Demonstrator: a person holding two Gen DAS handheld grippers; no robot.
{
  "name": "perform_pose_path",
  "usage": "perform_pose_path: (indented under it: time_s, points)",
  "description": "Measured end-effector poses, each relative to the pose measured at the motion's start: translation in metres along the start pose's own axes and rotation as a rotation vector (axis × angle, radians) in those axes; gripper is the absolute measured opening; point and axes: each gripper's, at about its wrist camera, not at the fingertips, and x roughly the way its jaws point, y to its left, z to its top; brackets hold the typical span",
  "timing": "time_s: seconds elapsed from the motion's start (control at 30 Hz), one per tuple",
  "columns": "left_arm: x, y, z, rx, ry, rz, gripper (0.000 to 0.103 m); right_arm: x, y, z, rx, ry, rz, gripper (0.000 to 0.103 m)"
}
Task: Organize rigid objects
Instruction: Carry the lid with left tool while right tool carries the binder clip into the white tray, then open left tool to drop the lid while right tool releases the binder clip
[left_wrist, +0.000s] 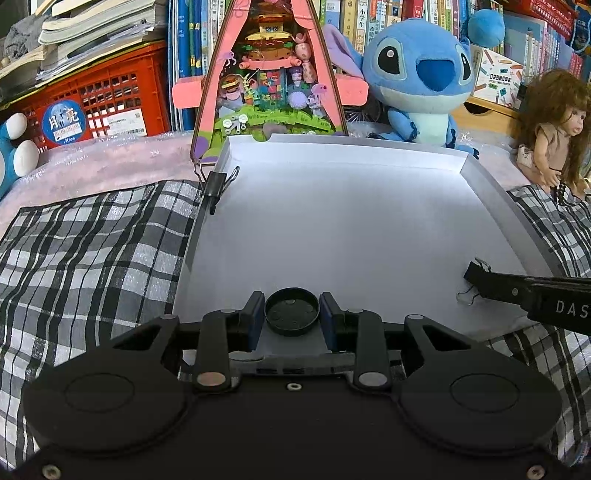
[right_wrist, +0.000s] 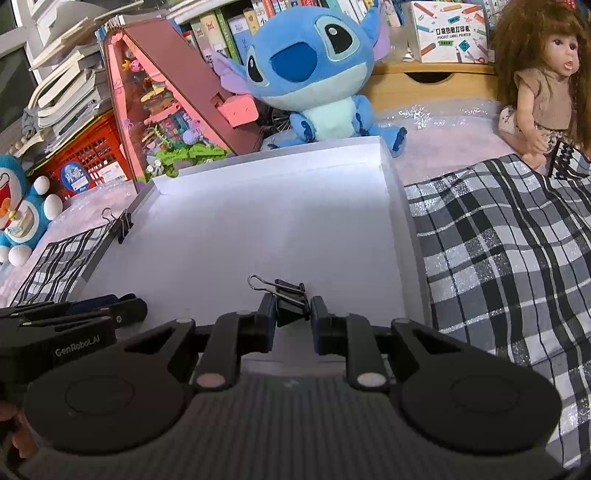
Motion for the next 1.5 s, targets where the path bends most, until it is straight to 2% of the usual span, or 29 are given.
perform_pose_path:
  time_s: [0.37,0.5,0.6,0.63,0.7,0.73,1.0,1.33,1.5]
  points:
    - [-0.005,-0.002,-0.002,0.003,0.029,-0.01,0.03,-0.001,-0.002,0.0,0.011,0.043,-0.008,0.024]
    - [-0.007,-0.001,0.0,-0.003,0.043,-0.022,0.035,-0.001,-0.001,0.003,0.014,0.07,-0.015,0.025]
    - [-0.011,-0.003,0.0,-0.003,0.04,-0.03,0.045,-0.003,0.001,0.004,0.007,0.082,-0.025,0.029]
    - [-0.013,-0.004,0.0,-0.003,0.037,-0.027,0.047,-0.004,0.001,0.004,0.004,0.083,-0.026,0.033]
    - [-0.016,-0.005,-0.001,0.006,0.03,-0.026,0.051,-0.007,0.001,0.004,0.001,0.078,-0.023,0.049]
    - [-0.018,-0.006,-0.001,0.014,0.026,-0.024,0.052,-0.009,0.001,0.004,0.001,0.072,-0.018,0.051]
    - [-0.041,-0.01,-0.008,0.042,-0.026,-0.008,0.074,-0.027,0.006,0.0,-0.055,0.02,-0.023,0.063]
    - [-0.075,-0.011,-0.029,0.07,-0.078,-0.03,0.082,-0.053,0.008,-0.016,-0.098,-0.046,0.01,0.075]
    - [-0.096,-0.007,-0.049,0.07,-0.115,-0.045,0.084,-0.073,0.011,-0.031,-0.162,-0.099,0.028,0.083]
